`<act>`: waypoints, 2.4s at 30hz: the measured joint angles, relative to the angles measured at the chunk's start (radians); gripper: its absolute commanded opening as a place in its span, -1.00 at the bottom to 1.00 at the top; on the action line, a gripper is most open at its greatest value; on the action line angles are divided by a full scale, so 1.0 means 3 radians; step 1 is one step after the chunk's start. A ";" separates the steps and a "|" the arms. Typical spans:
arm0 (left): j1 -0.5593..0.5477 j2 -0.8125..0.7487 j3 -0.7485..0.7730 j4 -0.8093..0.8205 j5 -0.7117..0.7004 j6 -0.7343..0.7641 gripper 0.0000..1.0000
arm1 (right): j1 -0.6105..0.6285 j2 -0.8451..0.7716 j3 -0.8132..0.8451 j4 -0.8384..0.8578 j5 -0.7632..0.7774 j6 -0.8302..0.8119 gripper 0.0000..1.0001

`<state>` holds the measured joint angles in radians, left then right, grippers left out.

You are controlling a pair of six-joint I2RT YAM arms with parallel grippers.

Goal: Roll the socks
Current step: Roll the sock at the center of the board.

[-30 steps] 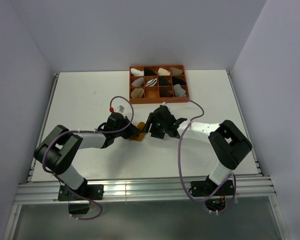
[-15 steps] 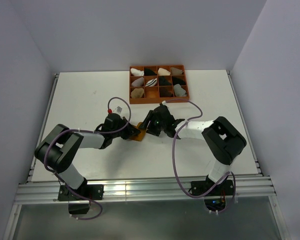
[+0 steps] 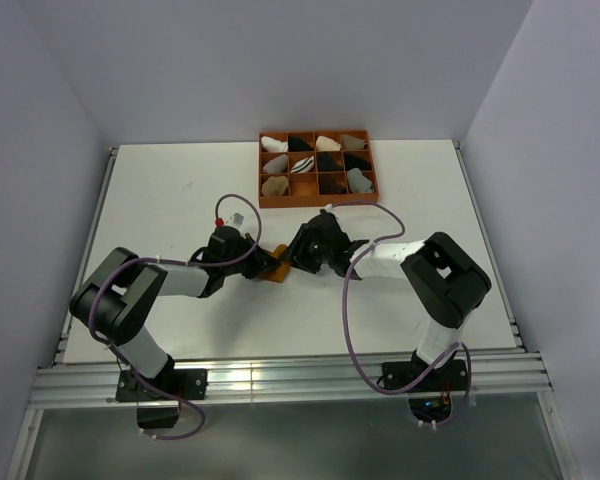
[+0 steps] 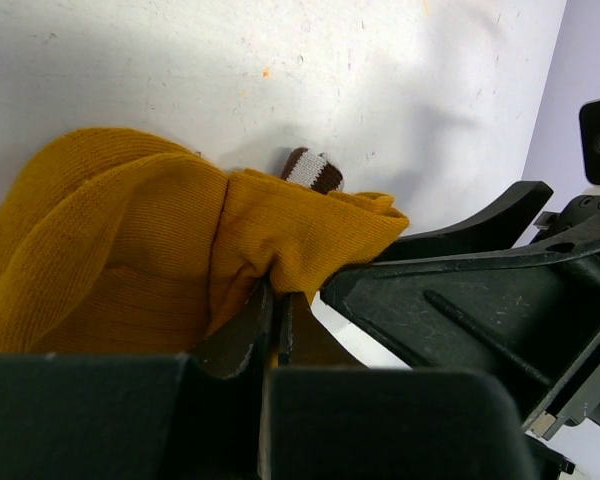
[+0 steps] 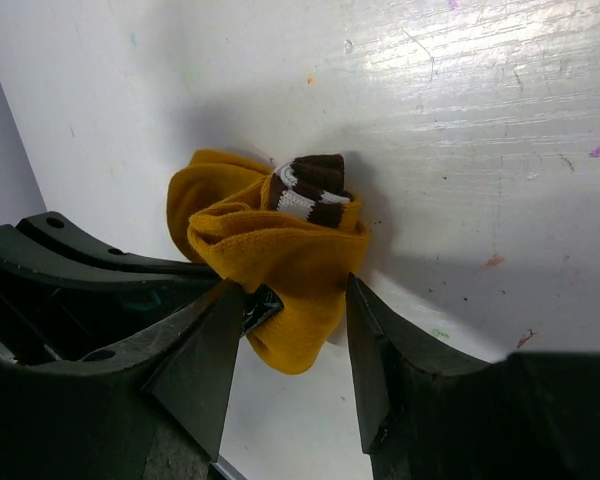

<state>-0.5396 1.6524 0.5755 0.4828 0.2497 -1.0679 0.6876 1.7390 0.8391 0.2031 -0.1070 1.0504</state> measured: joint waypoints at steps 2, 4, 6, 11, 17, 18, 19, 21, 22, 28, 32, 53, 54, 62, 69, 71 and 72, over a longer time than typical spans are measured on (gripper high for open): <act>0.0000 -0.0001 0.0000 0.0000 0.0001 0.0000 -0.99 | -0.0001 0.0022 0.0003 0.0022 -0.0006 0.0000 0.04; 0.0000 -0.0001 0.0000 -0.0001 0.0001 0.0000 -0.99 | -0.0004 0.0070 0.0029 0.0024 -0.0024 0.0000 0.06; 0.0003 0.0000 0.0000 -0.0001 0.0004 0.0000 -0.99 | -0.0004 0.0113 0.0056 0.0037 -0.0038 -0.0003 0.11; 0.0011 0.0011 -0.0003 0.0019 0.0028 0.0000 -0.99 | -0.0005 0.0216 0.0175 0.0003 -0.0089 -0.0043 0.14; 0.0022 0.0032 -0.0041 0.0118 0.0051 -0.0001 -0.99 | -0.0014 0.0348 0.0370 -0.0155 -0.0149 -0.0094 0.12; 0.0023 0.0034 -0.0043 0.0125 0.0051 -0.0001 -0.99 | -0.0015 0.0367 0.0398 -0.0187 -0.0156 -0.0102 0.11; 0.0024 0.0037 -0.0045 0.0134 0.0051 0.0000 -0.99 | -0.0017 0.0383 0.0431 -0.0225 -0.0164 -0.0108 0.11; 0.0027 0.0048 -0.0051 0.0163 0.0060 0.0000 -0.99 | -0.0018 0.0403 0.0484 -0.0303 -0.0175 -0.0132 0.11; 0.0028 0.0050 -0.0052 0.0170 0.0062 0.0000 -0.99 | -0.0017 0.0420 0.0516 -0.0338 -0.0183 -0.0150 0.09; 0.0041 0.0089 -0.0053 0.0234 0.0062 0.0001 -0.99 | -0.0024 0.0610 0.0805 -0.0565 -0.0268 -0.0299 -0.52; 0.0056 0.0090 -0.0064 0.0251 0.0051 0.0020 -0.99 | -0.0025 0.0694 0.0999 -0.0782 -0.0263 -0.0445 -1.00; -0.0795 -0.0917 -0.0057 -0.1186 -0.1474 0.0413 -0.12 | 0.0201 0.0627 0.1352 -0.1647 0.0470 -0.0697 -1.00; -0.0888 -0.0912 -0.0010 -0.1270 -0.1623 0.0441 -0.12 | 0.0209 0.0627 0.1376 -0.1712 0.0502 -0.0696 -1.00; -0.1512 -0.0577 0.0448 -0.1405 -0.2495 0.0643 -0.07 | 0.0237 0.0627 0.1573 -0.2210 0.0668 -0.0693 -1.00; -0.1705 -0.0165 0.0697 -0.1408 -0.2871 0.0657 -0.07 | 0.0257 0.0627 0.1603 -0.2360 0.0711 -0.0692 -1.00; -0.1710 -0.0075 0.0721 -0.1419 -0.2936 0.0646 -0.07 | 0.0254 0.0627 0.1610 -0.2379 0.0716 -0.0693 -1.00; -0.1714 -0.0023 0.0749 -0.1441 -0.2959 0.0642 -0.07 | 0.0254 0.0627 0.1611 -0.2382 0.0721 -0.0693 -1.00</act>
<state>-1.0538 1.6455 0.8001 0.0505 -0.6380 -0.8753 0.7639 1.9270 1.3224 -0.5114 0.1093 0.8425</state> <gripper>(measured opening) 0.465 0.229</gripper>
